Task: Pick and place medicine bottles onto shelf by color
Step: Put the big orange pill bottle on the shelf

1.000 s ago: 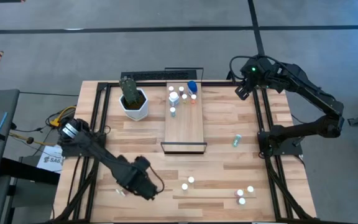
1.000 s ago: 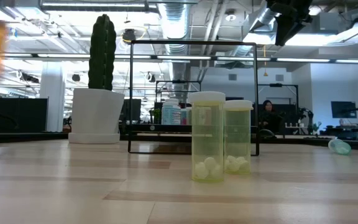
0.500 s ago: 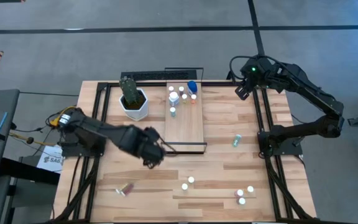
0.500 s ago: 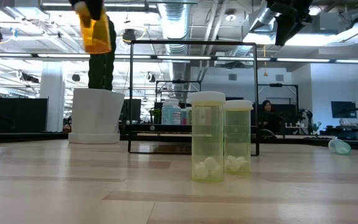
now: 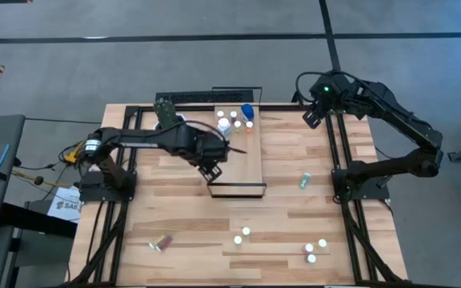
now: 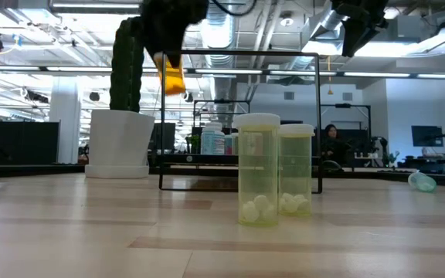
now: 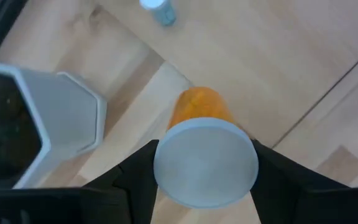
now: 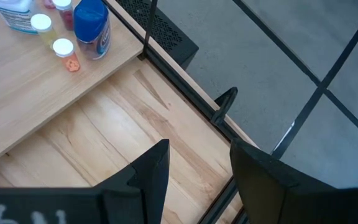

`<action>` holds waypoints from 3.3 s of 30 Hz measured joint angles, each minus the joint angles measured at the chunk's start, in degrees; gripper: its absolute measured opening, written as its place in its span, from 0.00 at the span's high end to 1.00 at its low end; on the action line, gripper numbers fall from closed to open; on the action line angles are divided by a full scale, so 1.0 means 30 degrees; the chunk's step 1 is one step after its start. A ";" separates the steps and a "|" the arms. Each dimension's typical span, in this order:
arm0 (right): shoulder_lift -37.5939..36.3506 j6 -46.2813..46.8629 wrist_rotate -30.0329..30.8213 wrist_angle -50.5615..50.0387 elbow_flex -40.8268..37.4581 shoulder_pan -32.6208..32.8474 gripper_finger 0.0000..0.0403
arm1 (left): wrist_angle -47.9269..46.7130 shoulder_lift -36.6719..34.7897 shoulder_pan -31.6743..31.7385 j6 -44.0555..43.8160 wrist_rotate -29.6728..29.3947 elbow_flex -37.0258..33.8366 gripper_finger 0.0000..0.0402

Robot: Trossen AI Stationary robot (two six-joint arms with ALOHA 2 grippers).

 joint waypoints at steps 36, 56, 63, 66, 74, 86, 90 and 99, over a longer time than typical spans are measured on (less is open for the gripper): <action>0.5475 0.0002 -0.0113 0.1051 0.0000 0.0138 0.53 | 0.3651 0.4026 0.3141 0.3964 0.3026 0.0321 0.53; 0.8671 0.0439 -0.1478 -0.1516 0.4287 0.0275 0.53 | 0.3706 0.4077 0.3148 0.4270 0.2989 -0.0123 0.53; 0.7396 0.0505 -0.1475 -0.2339 0.5006 0.0387 0.53 | 0.3776 0.4084 0.3148 0.4278 0.2974 -0.0739 0.53; 0.6836 0.0512 -0.1475 -0.2491 0.5020 0.0389 0.53 | 0.3857 0.4092 0.3158 0.4430 0.2717 -0.0743 0.53; 0.5643 0.0512 -0.1475 -0.3461 0.5020 0.0386 0.53 | 0.4743 0.4092 0.3163 0.4627 0.2334 -0.0743 0.53; 0.4388 0.0512 -0.1483 -0.4229 0.5013 0.0386 0.53 | 0.4937 0.4873 0.3163 0.4846 0.2379 -0.0725 0.53; 0.4291 0.0512 -0.1483 -0.4393 0.5013 0.0393 0.53 | 0.5160 0.4908 0.3163 0.4849 0.2305 -0.0712 0.53; 0.4342 0.0505 -0.1483 -0.4605 0.5005 0.0386 0.53 | 0.5276 0.5064 0.3250 0.4927 0.1533 -0.0304 0.48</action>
